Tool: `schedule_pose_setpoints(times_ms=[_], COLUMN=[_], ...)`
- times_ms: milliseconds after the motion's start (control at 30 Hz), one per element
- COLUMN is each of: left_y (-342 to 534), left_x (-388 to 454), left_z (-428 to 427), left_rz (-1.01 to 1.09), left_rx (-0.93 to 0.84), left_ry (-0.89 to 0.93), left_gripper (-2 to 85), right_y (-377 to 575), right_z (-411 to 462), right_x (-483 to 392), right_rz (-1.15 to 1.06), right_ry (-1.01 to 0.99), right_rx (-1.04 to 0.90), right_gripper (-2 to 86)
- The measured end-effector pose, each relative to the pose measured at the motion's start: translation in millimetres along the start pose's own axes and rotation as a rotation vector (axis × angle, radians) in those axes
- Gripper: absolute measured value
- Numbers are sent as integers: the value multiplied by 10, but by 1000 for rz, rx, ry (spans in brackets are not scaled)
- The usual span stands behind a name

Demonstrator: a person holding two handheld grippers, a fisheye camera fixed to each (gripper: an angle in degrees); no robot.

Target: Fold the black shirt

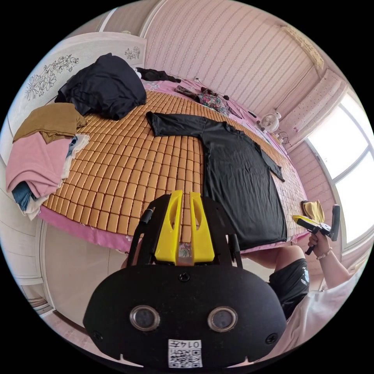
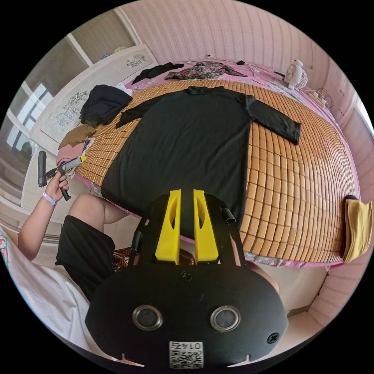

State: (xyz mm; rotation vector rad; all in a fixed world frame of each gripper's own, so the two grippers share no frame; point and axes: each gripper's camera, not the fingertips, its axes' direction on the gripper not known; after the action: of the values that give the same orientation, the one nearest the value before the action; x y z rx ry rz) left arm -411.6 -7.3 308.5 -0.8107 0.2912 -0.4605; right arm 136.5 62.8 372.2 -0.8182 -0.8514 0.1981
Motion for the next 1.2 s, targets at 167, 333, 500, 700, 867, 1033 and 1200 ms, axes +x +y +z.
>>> schedule_pose_setpoints(times_ms=[167, 333, 500, 700, 867, 1033, 1200], left_y=[-720, -1312, -1693, -1703, -1608, -1584, -1604], left_x=[-198, -524, -777, -861, -799, -731, -528], left_z=[398, 921, 1476, 1822, 1977, 2144, 2302], left_rz=[-27, -84, -109, -98, -42, -13, 10], left_rx=[40, 41, 4, -35, -5, -9, -3], left_ry=[-70, -84, -58, -71, -63, -80, -142], left_gripper=[69, 69, 60, 12, -4, -6, -6], right_y=[-818, -1852, -2645, -3324, -3569, -3564, -3699], right_z=[327, 871, 1348, 1885, 2276, 2445, 2154], right_x=[-392, -1035, -1776, -2610, -3041, -3088, -2645], right_rz=[-183, -345, -541, -660, -638, -640, -525], right_ry=[-88, -225, -228, -178, -68, 40, -47], right_rx=[7, -23, -39, -27, -49, -58, 15], right_gripper=[56, 59, 64, 73, 83, 49, 7])
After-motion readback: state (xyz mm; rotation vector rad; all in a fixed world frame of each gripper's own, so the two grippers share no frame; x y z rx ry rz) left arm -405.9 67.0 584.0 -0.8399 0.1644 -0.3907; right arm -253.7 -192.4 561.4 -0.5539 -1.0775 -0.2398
